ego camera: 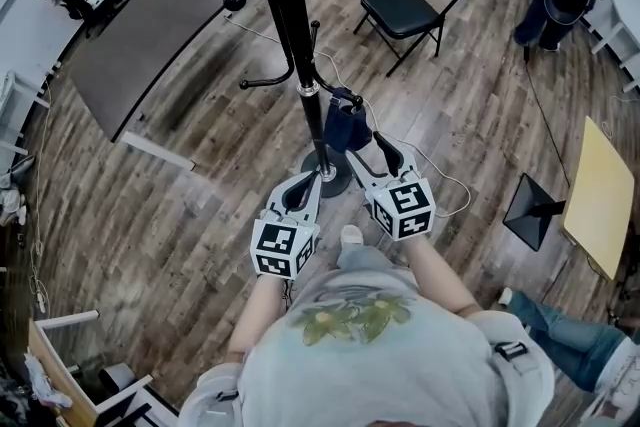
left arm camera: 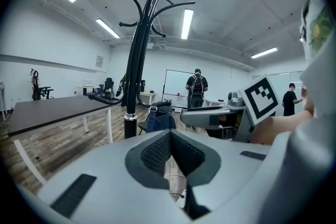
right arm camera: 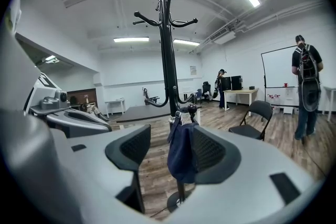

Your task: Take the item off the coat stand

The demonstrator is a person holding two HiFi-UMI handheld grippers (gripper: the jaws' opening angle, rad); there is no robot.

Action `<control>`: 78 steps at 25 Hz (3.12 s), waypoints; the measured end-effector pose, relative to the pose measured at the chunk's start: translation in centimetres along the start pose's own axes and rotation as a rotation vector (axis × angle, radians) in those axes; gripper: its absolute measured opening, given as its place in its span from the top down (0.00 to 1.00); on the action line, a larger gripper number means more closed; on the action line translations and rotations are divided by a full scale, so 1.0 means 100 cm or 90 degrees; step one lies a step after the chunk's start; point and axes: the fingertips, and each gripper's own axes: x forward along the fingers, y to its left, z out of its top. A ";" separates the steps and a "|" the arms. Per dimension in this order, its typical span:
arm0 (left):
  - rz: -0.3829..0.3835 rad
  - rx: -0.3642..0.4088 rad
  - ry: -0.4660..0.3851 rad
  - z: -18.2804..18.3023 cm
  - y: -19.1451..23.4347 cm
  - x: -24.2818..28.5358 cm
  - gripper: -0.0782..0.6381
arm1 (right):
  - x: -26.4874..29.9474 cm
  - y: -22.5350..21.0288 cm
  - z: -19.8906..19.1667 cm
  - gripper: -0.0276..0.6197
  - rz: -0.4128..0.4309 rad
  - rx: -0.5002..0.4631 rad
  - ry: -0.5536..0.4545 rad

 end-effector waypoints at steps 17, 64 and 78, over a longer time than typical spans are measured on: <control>0.016 -0.001 -0.002 0.008 0.020 0.021 0.87 | 0.042 -0.025 -0.018 0.58 -0.005 0.001 0.041; 0.047 -0.022 0.027 -0.008 0.038 0.025 0.87 | 0.077 -0.038 -0.057 0.92 -0.003 -0.029 0.113; 0.043 -0.024 0.026 -0.009 0.036 0.025 0.87 | 0.072 -0.037 -0.045 0.92 -0.001 -0.034 0.098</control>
